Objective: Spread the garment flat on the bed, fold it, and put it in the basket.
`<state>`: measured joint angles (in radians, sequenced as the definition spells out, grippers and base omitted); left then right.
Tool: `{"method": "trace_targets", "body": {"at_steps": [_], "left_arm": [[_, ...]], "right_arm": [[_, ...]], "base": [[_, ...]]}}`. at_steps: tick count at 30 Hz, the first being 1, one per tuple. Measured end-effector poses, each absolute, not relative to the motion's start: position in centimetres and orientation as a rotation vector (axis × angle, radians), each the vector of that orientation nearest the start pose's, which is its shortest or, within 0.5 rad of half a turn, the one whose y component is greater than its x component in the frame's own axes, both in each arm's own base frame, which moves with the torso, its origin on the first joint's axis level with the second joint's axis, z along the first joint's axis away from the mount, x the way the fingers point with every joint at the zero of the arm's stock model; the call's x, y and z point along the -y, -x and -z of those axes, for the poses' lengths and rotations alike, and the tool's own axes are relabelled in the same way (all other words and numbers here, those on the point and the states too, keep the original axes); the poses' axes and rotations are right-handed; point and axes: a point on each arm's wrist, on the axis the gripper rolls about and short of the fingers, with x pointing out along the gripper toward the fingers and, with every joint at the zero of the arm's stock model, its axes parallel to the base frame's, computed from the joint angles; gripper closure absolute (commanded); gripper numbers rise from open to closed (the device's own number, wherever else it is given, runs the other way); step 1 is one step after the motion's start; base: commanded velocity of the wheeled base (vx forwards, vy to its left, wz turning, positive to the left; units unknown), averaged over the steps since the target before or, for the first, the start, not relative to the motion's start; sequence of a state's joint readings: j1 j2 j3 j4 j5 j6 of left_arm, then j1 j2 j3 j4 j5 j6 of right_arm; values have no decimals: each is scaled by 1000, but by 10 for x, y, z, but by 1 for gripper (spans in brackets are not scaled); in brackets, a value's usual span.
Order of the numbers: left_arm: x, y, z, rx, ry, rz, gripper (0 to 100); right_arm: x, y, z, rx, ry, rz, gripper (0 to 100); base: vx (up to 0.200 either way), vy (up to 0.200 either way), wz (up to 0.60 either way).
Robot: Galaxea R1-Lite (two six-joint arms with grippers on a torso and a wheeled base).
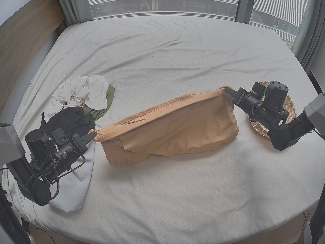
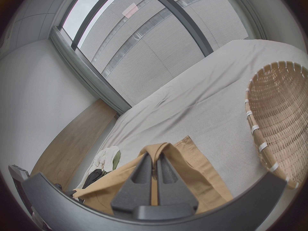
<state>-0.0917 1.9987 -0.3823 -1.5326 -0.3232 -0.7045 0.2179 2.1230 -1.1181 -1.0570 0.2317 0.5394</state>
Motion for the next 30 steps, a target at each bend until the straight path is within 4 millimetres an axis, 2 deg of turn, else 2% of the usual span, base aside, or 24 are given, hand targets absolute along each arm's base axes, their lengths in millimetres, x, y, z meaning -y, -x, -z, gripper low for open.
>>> {"method": "trace_targets", "body": {"at_steps": [7, 8, 15, 20, 24, 30], "left_arm": [[33, -297, -79, -243, 708, 356, 100], [33, -298, -78, -244, 709, 355, 0], [32, -310, -73, -232, 709, 342, 0], [28, -319, -73, -188, 709, 270, 0], [29, -319, -75, -177, 708, 266, 0], [44, -306, -86, -175, 703, 325, 0]], "right_arm": [[-99, -422, -148, -44, -529, -461, 100], [-100, -424, -147, -43, -529, -463, 0], [-102, -435, -150, 10, -527, -476, 0], [-102, -438, -147, 22, -527, -473, 0], [-104, -427, -136, -32, -527, -469, 0], [-113, -392, -114, -154, -525, -467, 0]], "base": [[0, 0, 0], [0, 0, 0], [0, 0, 0], [0, 0, 0], [0, 0, 0], [0, 0, 0]]}}
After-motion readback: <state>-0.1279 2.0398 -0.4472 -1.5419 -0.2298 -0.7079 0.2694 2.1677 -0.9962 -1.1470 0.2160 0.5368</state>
